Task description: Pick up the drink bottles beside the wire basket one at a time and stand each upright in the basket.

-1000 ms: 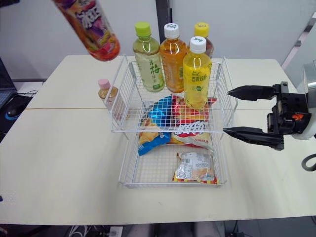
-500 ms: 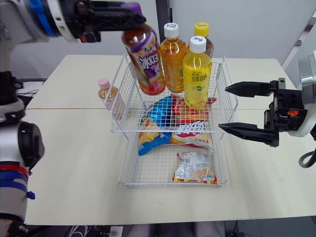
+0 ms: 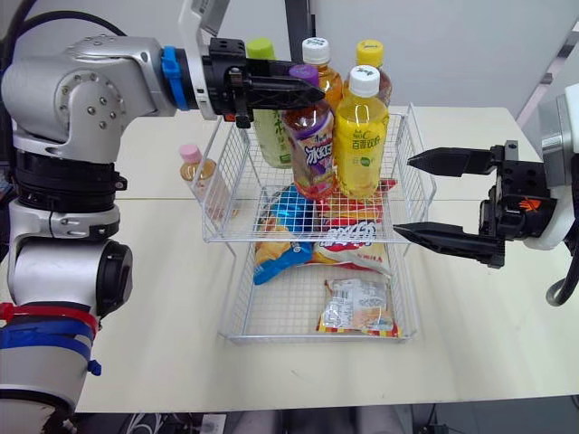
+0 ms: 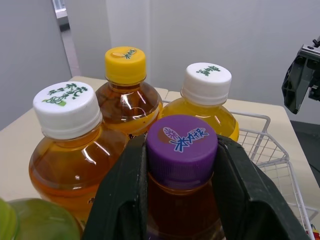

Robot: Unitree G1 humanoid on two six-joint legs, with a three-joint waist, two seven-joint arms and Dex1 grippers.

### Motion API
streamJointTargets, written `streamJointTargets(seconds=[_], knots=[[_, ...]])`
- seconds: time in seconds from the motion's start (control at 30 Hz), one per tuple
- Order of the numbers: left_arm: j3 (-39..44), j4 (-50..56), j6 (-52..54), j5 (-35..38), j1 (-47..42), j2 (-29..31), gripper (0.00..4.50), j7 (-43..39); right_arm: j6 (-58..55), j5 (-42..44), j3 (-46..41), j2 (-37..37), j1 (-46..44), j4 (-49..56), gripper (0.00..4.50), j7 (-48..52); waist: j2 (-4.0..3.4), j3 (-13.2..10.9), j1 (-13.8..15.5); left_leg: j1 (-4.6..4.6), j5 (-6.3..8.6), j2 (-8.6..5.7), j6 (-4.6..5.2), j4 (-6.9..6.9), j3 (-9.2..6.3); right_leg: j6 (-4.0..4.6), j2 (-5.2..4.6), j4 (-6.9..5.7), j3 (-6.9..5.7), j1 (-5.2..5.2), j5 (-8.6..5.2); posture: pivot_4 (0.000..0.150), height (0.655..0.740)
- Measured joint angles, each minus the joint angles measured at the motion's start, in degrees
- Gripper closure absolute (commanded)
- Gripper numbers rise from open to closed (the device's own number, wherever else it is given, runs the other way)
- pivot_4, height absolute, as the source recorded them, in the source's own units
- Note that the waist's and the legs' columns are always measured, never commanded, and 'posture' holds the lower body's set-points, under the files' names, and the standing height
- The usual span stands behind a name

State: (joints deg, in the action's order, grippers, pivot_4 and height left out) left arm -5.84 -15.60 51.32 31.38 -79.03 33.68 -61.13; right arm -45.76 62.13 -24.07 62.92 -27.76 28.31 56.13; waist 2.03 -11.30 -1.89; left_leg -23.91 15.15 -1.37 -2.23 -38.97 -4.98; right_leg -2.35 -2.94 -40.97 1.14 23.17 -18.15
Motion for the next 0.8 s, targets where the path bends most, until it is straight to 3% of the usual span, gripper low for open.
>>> streamJointTargets(seconds=[0.03,0.37,0.63,0.8], knots=[[-0.10,-0.22,-0.53,-0.32,0.00,-0.02,3.15,-0.44,-0.12,0.10,0.00,0.00,0.00,0.17,0.00,-0.19,0.00,0.00,0.00,0.00,0.00,0.00,0.00,0.00,-0.01,0.00,0.00,0.00,-0.01,0.00,0.00,0.150,0.7400],[0.89,-2.51,-3.10,-1.65,-2.18,-0.11,0.04,-2.58,-0.93,1.69,0.06,0.05,-0.44,0.68,0.00,-1.54,0.00,0.00,0.07,0.00,-0.01,-0.04,0.02,0.00,0.00,0.00,0.02,0.00,-0.03,-0.01,0.00,0.150,0.7400],[4.93,0.87,1.71,1.77,-4.30,2.63,0.04,-3.53,-0.93,1.88,0.53,0.05,-1.00,0.68,0.00,-1.67,0.00,0.00,0.01,0.00,-0.01,-0.02,0.01,0.00,-0.02,0.00,0.03,0.00,-0.04,-0.01,0.00,0.150,0.7400],[9.08,2.48,4.81,4.17,-6.60,7.62,0.04,-2.77,-0.93,1.96,0.51,0.05,-0.96,0.75,0.00,-2.12,-0.01,0.01,-0.08,0.03,-0.01,-0.01,0.02,0.01,-0.01,-0.01,0.03,0.00,-0.02,-0.01,0.00,0.150,0.7400]])
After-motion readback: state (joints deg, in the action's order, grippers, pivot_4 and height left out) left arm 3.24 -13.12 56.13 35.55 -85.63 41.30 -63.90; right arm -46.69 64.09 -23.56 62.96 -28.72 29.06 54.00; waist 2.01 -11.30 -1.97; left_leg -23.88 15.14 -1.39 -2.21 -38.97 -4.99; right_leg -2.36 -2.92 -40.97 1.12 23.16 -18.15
